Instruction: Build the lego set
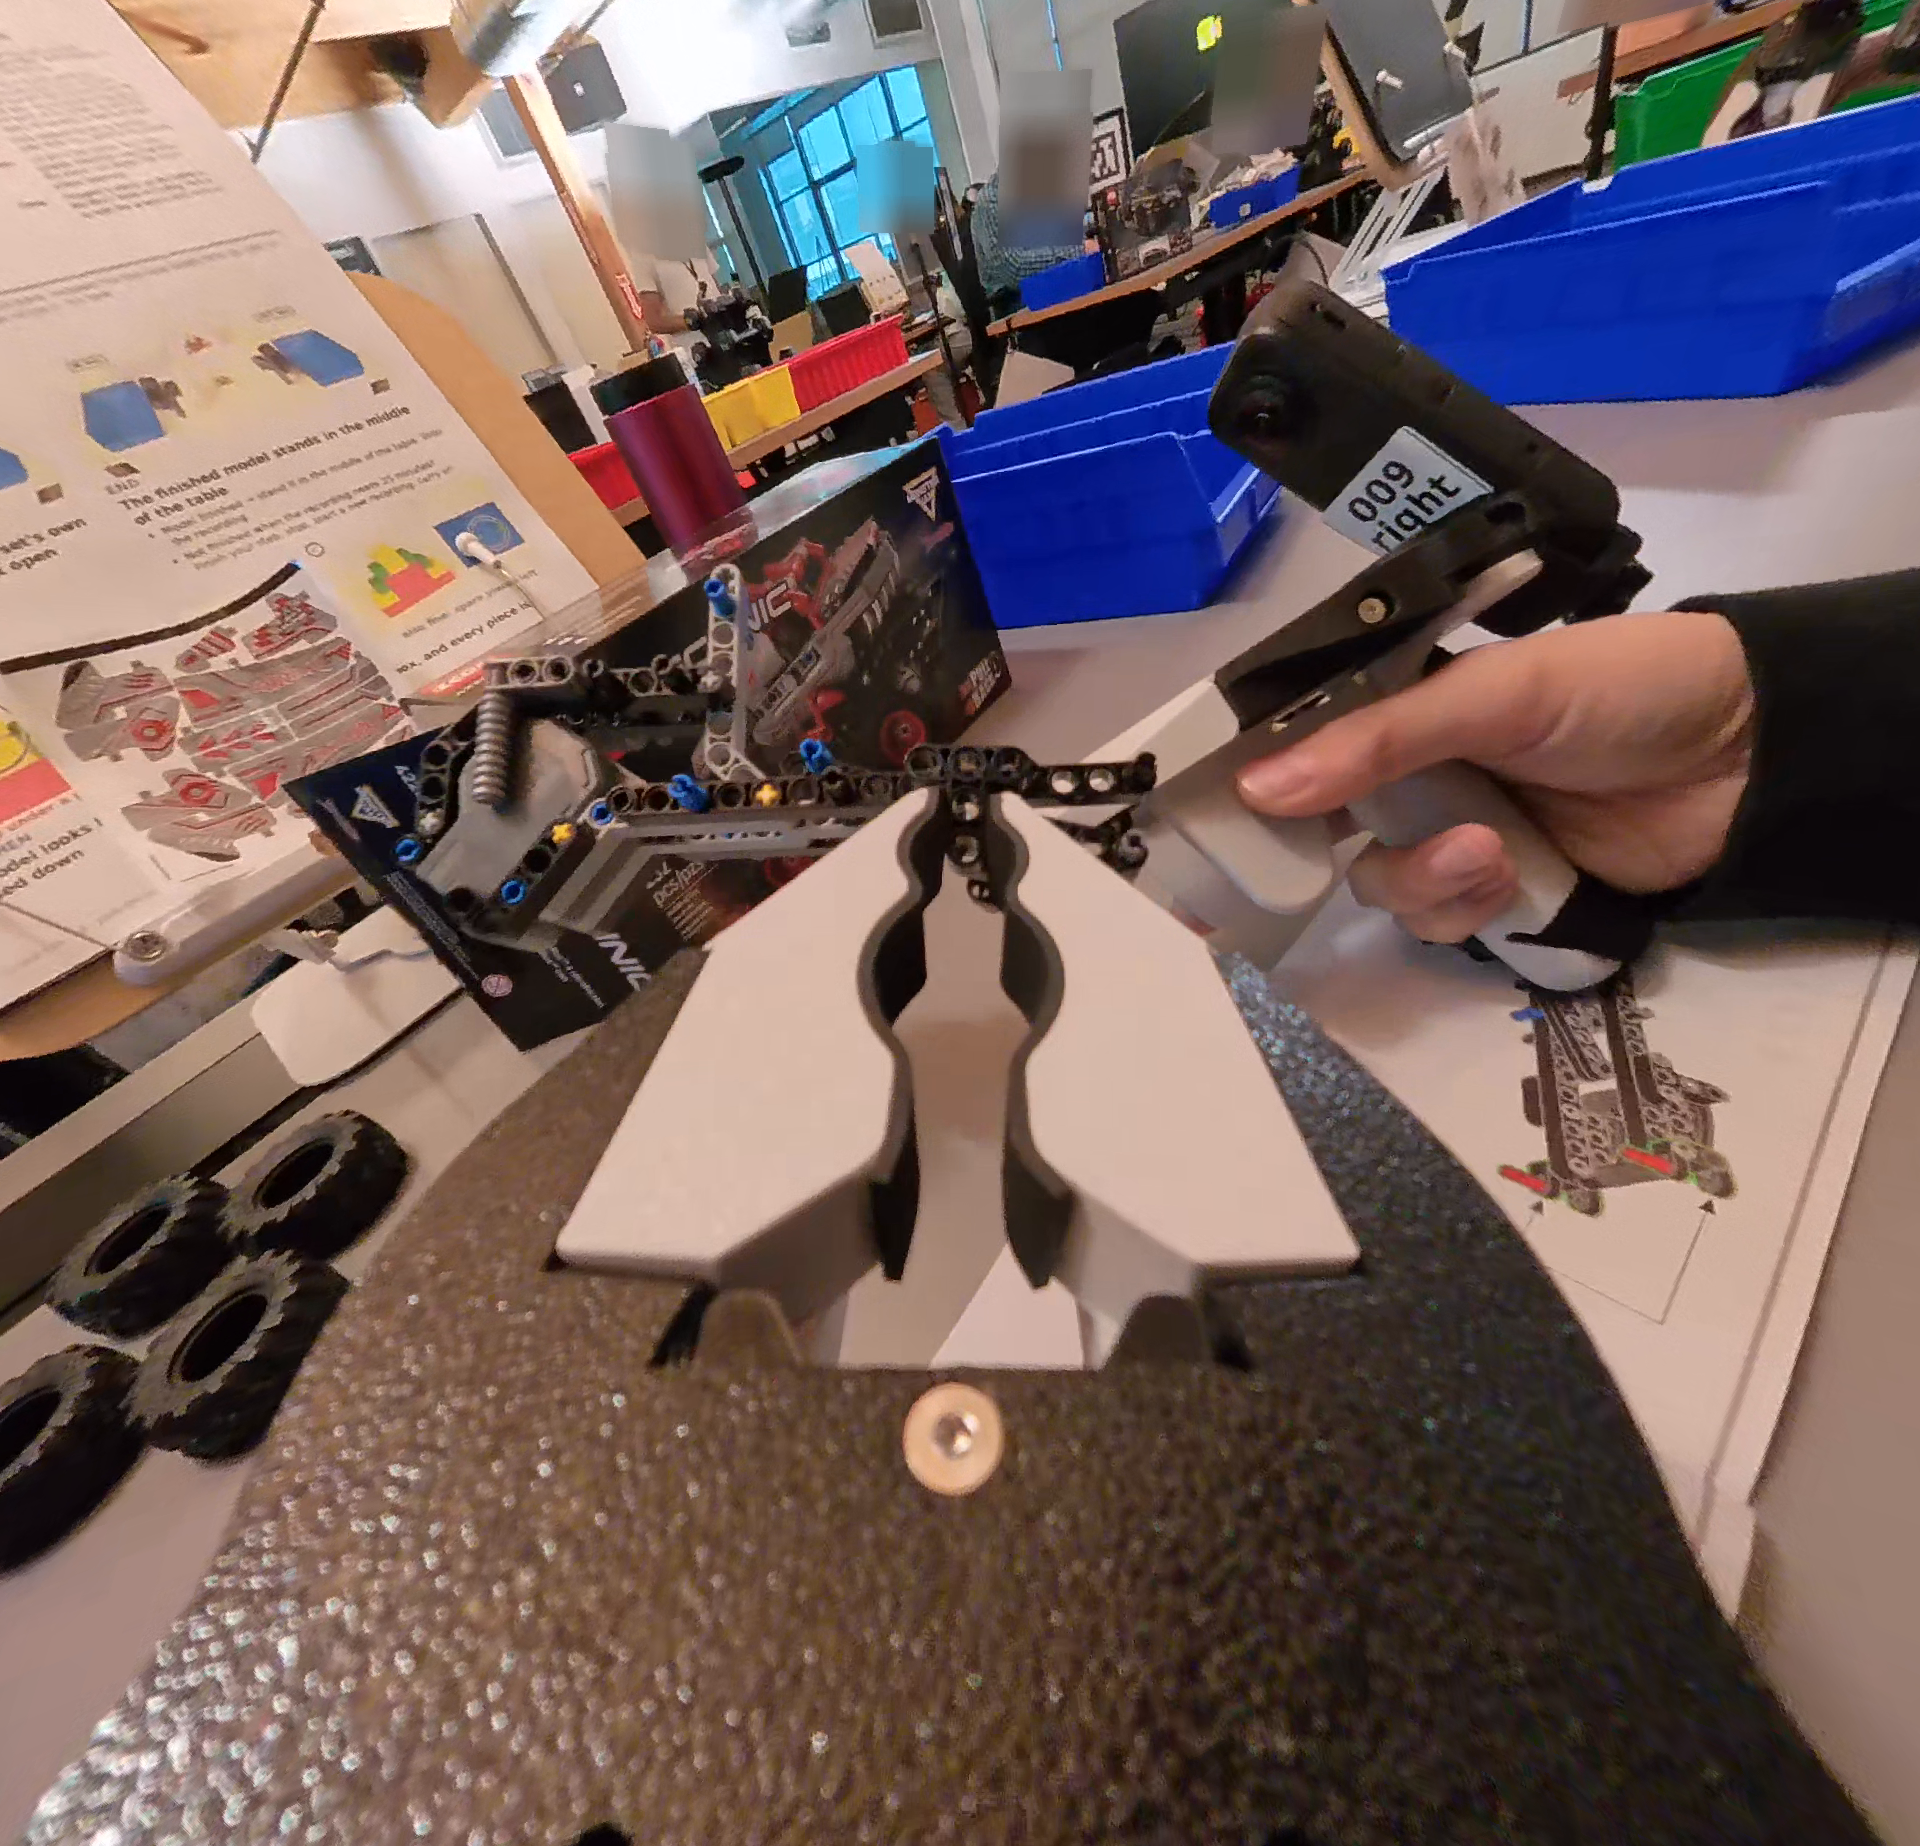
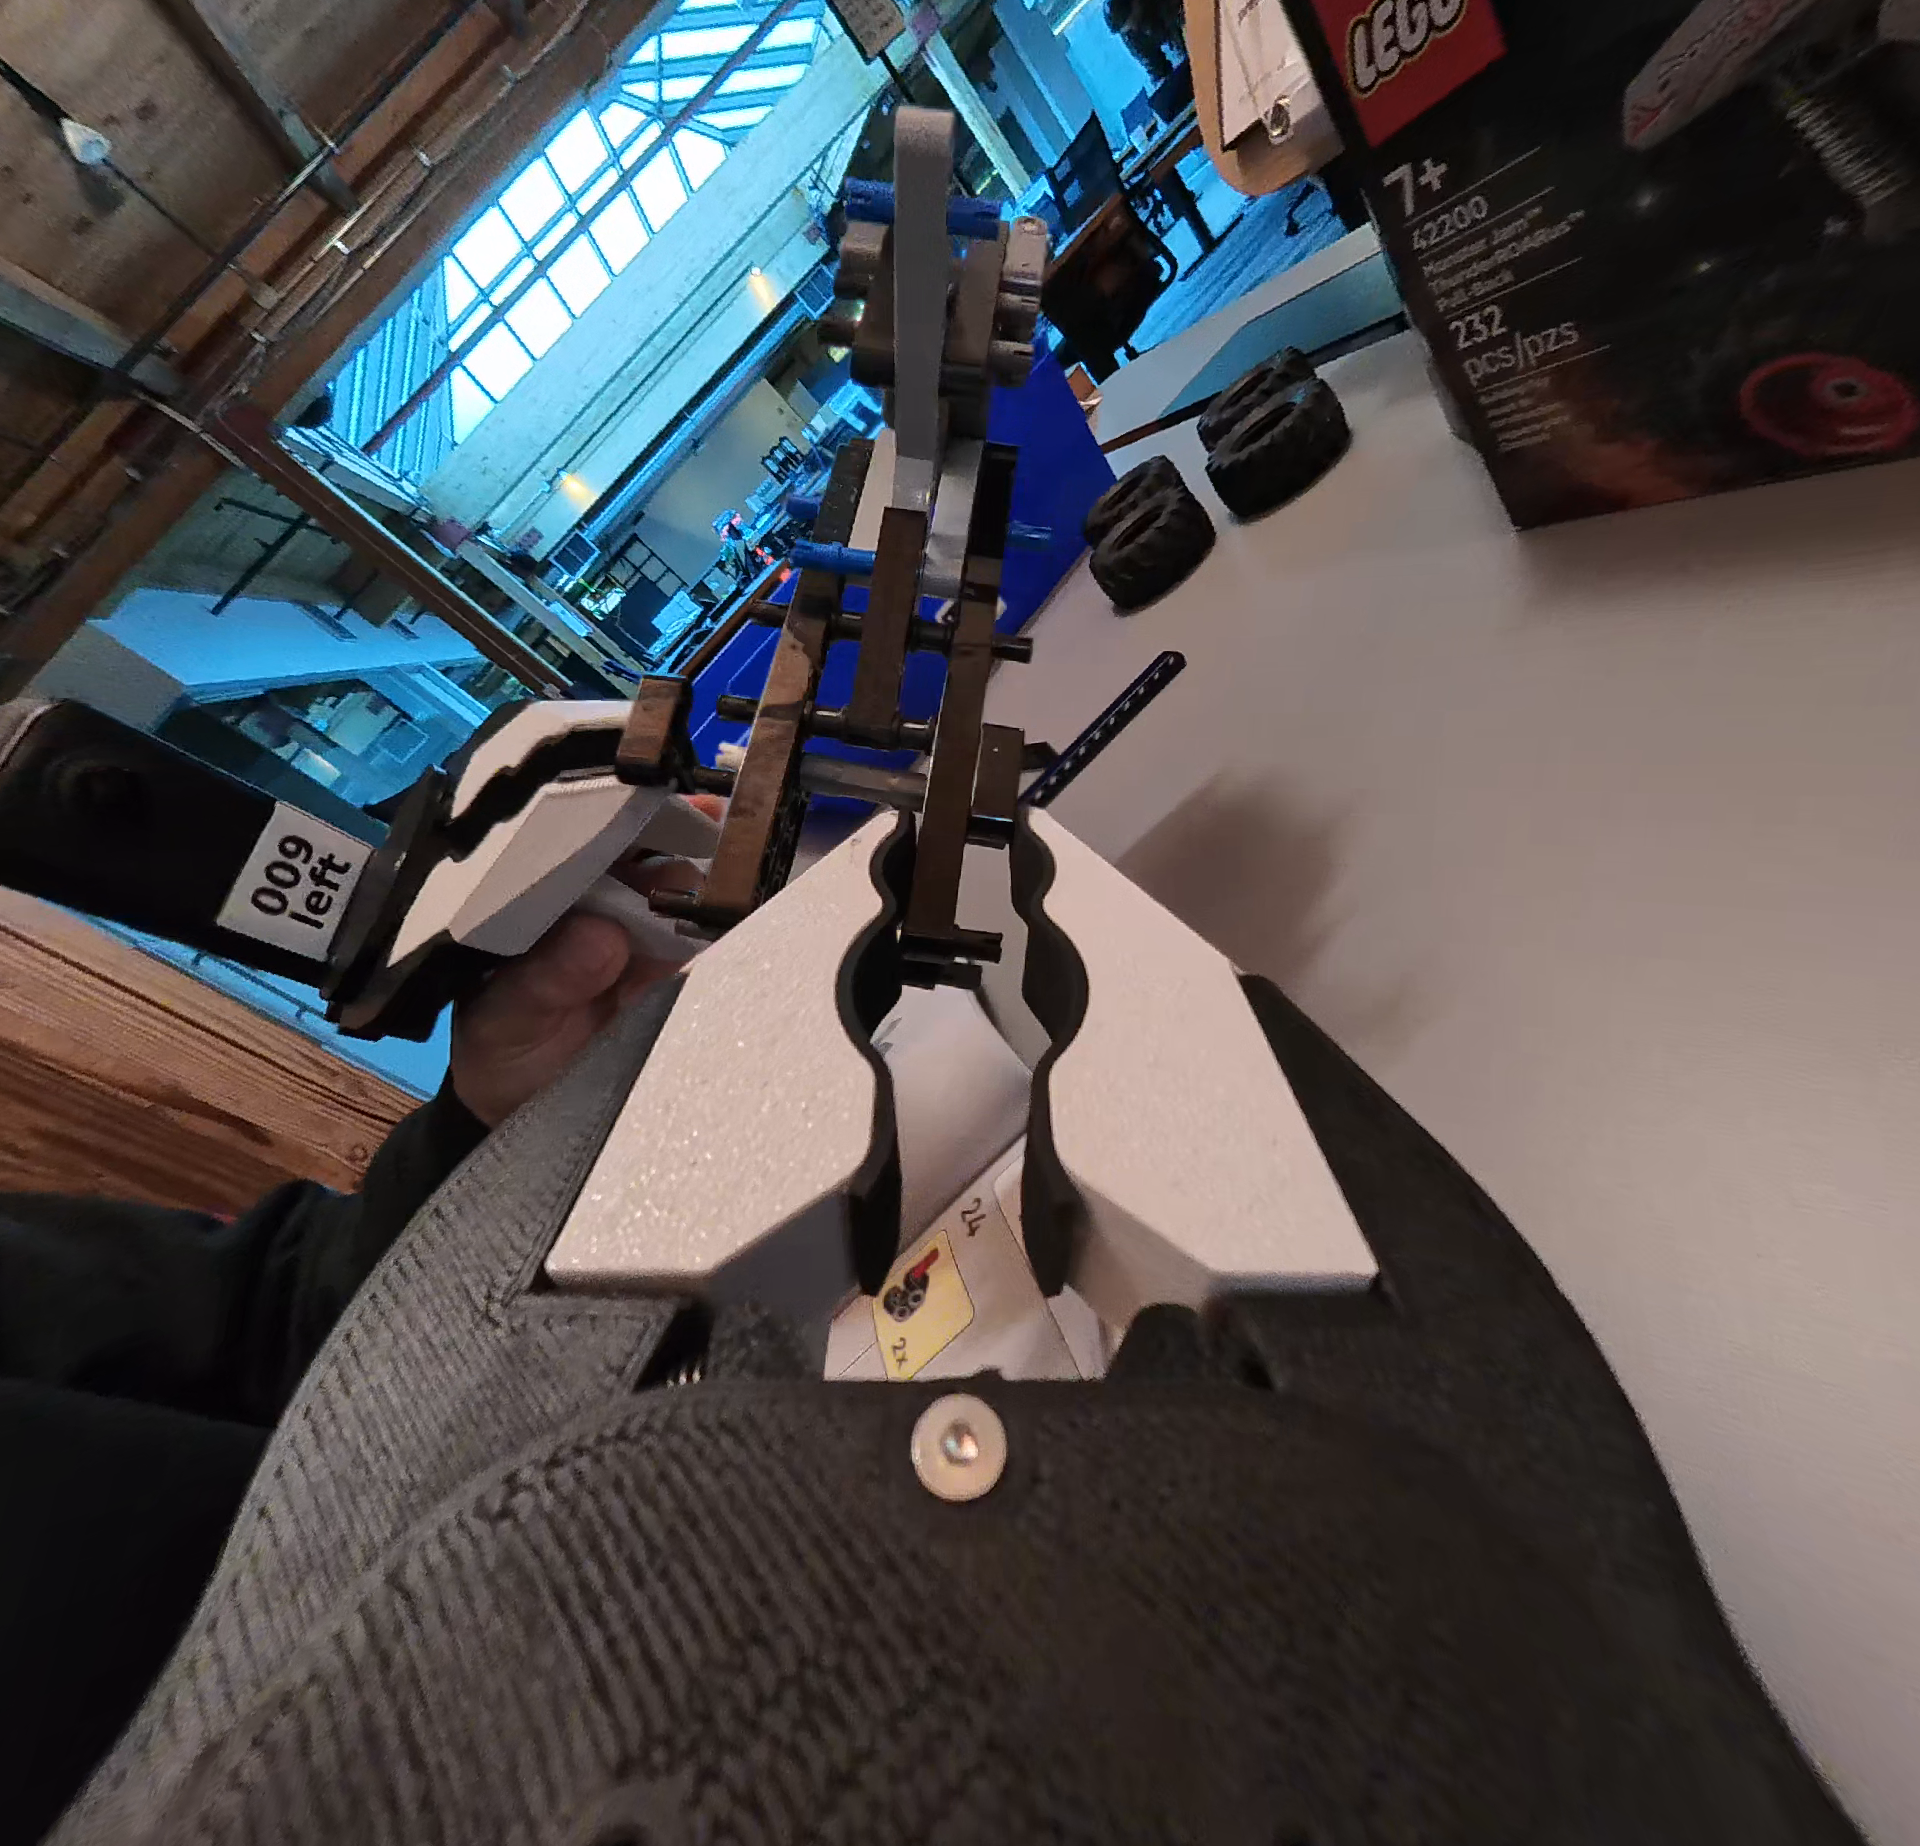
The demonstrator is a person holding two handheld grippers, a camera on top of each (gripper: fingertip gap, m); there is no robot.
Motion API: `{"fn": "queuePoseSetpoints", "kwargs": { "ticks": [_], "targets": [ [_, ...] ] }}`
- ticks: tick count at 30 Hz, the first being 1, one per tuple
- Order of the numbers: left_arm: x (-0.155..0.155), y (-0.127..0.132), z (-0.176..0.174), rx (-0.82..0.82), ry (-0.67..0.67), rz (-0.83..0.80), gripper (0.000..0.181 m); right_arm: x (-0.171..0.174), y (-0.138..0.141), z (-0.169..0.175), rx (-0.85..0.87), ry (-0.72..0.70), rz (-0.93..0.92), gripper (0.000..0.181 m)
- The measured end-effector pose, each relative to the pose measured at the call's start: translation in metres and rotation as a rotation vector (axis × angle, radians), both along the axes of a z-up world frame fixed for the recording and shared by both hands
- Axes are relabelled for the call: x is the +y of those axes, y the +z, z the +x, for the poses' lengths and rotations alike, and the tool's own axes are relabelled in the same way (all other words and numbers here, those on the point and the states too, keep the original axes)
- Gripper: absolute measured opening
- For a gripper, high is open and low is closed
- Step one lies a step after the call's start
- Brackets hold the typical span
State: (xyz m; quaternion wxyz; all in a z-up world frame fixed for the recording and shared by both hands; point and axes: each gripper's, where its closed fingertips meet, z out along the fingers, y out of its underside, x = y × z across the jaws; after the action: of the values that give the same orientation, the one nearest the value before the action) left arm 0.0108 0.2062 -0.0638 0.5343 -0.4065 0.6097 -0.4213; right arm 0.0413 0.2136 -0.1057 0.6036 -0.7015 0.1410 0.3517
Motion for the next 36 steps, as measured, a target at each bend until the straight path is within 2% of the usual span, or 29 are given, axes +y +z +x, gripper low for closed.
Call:
{"fn": "queuePoseSetpoints", "kwargs": {
  "ticks": [7,18,36],
  "targets": [
    [-0.003,-0.002,0.001,0.007,0.007,0.029,0.005,0.002,0.001,-0.007,-0.005,0.016,0.008,0.016],
    [-0.005,0.001,0.004,-0.016,0.106,0.032,0.005,0.001,0.004,-0.006,0.017,0.009,0.026,0.015],
    [-0.008,0.012,0.002,-0.031,0.136,0.011,0.005,0.0,0.01,-0.013,0.079,0.071,0.068,0.015]
  ]
}}
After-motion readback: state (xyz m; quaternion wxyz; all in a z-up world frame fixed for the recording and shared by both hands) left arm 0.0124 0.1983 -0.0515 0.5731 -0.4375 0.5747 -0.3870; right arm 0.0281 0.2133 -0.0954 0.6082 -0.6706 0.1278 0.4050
